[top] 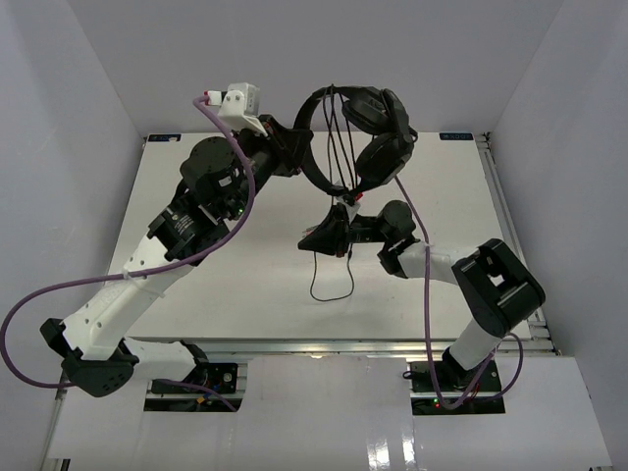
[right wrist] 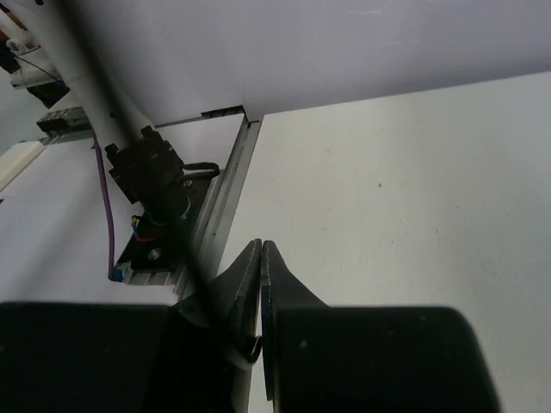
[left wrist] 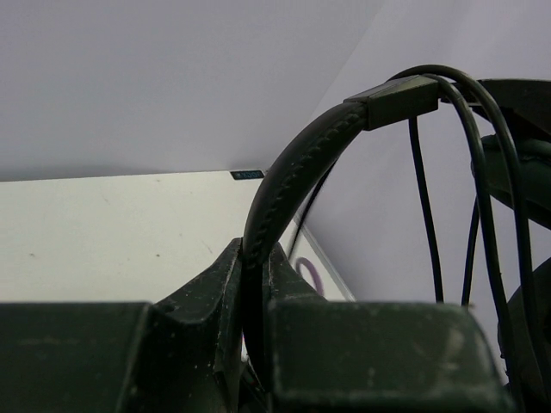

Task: Wrap the headphones

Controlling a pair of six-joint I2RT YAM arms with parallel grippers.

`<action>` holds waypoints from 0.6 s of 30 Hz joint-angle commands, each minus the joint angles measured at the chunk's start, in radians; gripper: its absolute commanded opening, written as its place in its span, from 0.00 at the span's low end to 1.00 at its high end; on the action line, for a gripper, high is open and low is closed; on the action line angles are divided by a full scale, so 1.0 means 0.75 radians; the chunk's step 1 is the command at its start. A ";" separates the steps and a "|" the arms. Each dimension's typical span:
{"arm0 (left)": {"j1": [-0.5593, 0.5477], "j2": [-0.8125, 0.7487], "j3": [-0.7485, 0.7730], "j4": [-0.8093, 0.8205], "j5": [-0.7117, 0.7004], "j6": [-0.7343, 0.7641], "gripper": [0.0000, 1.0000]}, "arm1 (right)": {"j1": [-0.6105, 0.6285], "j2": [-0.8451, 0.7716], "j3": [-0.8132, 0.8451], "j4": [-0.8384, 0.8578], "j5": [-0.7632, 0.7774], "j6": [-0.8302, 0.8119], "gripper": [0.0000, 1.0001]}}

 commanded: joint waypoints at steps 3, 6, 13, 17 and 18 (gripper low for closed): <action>-0.003 -0.094 -0.010 0.040 -0.343 0.121 0.00 | 0.006 -0.305 -0.041 -0.768 0.036 -0.605 0.08; -0.001 -0.107 -0.050 0.059 -0.437 0.181 0.00 | 0.007 -0.434 -0.048 -1.026 0.080 -0.785 0.08; 0.018 -0.083 -0.095 0.081 -0.571 0.308 0.00 | 0.036 -0.613 0.036 -1.533 0.202 -1.164 0.08; 0.031 -0.040 -0.125 0.098 -0.650 0.387 0.00 | 0.068 -0.657 0.131 -1.785 0.369 -1.389 0.08; 0.039 -0.028 -0.134 0.100 -0.660 0.402 0.00 | 0.071 -0.668 0.155 -1.831 0.391 -1.428 0.08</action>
